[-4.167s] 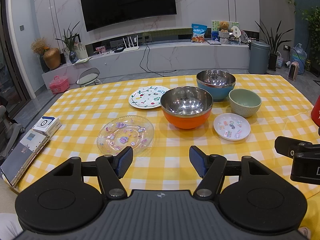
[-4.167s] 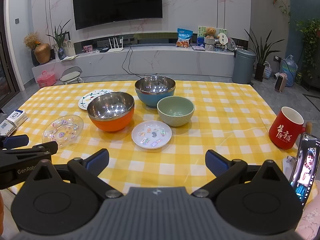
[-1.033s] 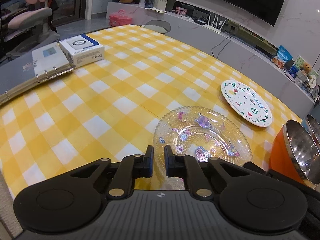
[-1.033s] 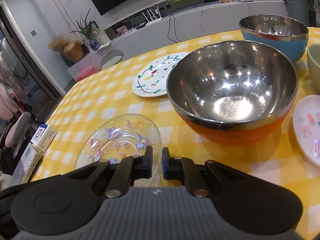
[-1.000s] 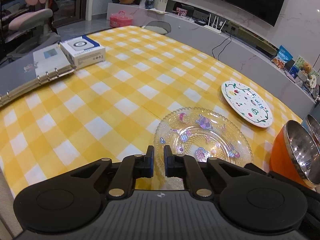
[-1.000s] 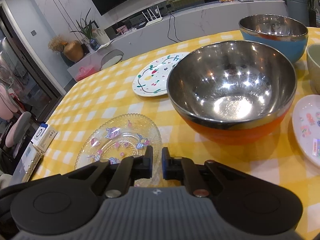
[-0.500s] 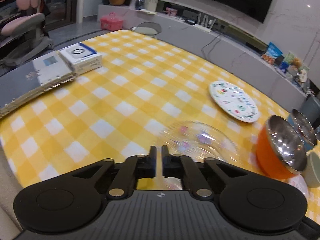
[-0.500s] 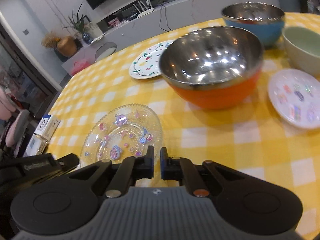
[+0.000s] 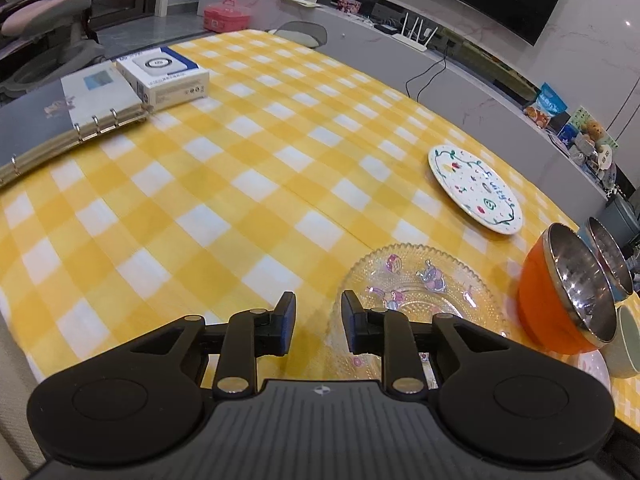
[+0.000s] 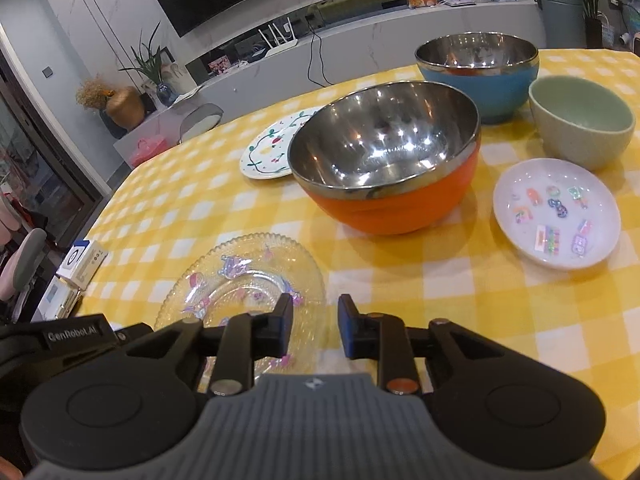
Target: Organize plates and bowls
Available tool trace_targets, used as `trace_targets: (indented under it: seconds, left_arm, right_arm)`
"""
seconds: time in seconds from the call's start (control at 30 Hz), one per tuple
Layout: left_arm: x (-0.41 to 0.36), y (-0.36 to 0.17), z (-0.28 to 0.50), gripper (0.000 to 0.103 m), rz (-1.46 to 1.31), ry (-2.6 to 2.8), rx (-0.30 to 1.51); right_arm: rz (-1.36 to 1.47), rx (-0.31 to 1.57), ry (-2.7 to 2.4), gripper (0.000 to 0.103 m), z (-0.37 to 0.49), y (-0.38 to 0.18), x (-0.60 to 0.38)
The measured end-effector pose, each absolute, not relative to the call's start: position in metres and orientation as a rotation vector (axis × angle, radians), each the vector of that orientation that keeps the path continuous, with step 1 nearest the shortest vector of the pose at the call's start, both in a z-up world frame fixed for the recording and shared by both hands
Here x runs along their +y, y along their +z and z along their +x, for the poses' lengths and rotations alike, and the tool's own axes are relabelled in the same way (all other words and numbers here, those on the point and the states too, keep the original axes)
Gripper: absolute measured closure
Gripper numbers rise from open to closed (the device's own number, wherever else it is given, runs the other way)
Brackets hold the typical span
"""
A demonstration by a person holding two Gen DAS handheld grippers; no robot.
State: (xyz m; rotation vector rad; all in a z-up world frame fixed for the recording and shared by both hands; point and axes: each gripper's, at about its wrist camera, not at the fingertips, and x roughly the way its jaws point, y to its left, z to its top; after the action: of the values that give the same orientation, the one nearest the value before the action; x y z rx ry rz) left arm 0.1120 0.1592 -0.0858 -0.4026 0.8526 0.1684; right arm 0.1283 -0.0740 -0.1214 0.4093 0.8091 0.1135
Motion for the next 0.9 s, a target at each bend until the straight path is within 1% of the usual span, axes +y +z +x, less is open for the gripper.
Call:
trace_targets:
  seconds: [0.17,0.2,0.23,0.27,0.3,0.37,0.6,0.8,0.9]
  left_arm:
    - [0.157,-0.092,0.116,0.075,-0.415,0.146,0.861]
    - [0.156,-0.093,0.117,0.077,-0.415,0.14,0.862]
    - [0.154,-0.093,0.118,0.081,-0.41,0.135,0.858]
    - [0.152,-0.093,0.119,0.084,-0.406,0.126,0.855]
    - [0.149,-0.093,0.119,0.086,-0.4,0.125,0.855]
    - [0.145,-0.092,0.119,0.086,-0.371,0.133,0.851]
    - [0.143,-0.085,0.115,0.091,-0.37,0.12,0.868]
    - [0.128,-0.076,0.102,0.091,-0.336,0.099,0.911]
    - [0.121,-0.074,0.094,0.094,-0.324,0.079,0.935]
  right_arm:
    - [0.474,0.799,0.135,0.08,0.136,-0.131,-0.078]
    - [0.482,0.798,0.139,0.082,0.138,-0.132,-0.078]
    - [0.486,0.799,0.142,0.086,0.139,-0.134,-0.078]
    - [0.487,0.792,0.146,0.087,0.14,-0.135,-0.078]
    - [0.486,0.79,0.15,0.09,0.141,-0.136,-0.078]
    - [0.478,0.787,0.149,0.094,0.142,-0.136,-0.078]
    - [0.543,0.815,0.152,0.097,0.139,-0.132,-0.093]
    - [0.548,0.841,0.137,0.098,0.124,-0.117,-0.107]
    - [0.569,0.857,0.117,0.099,0.113,-0.112,-0.118]
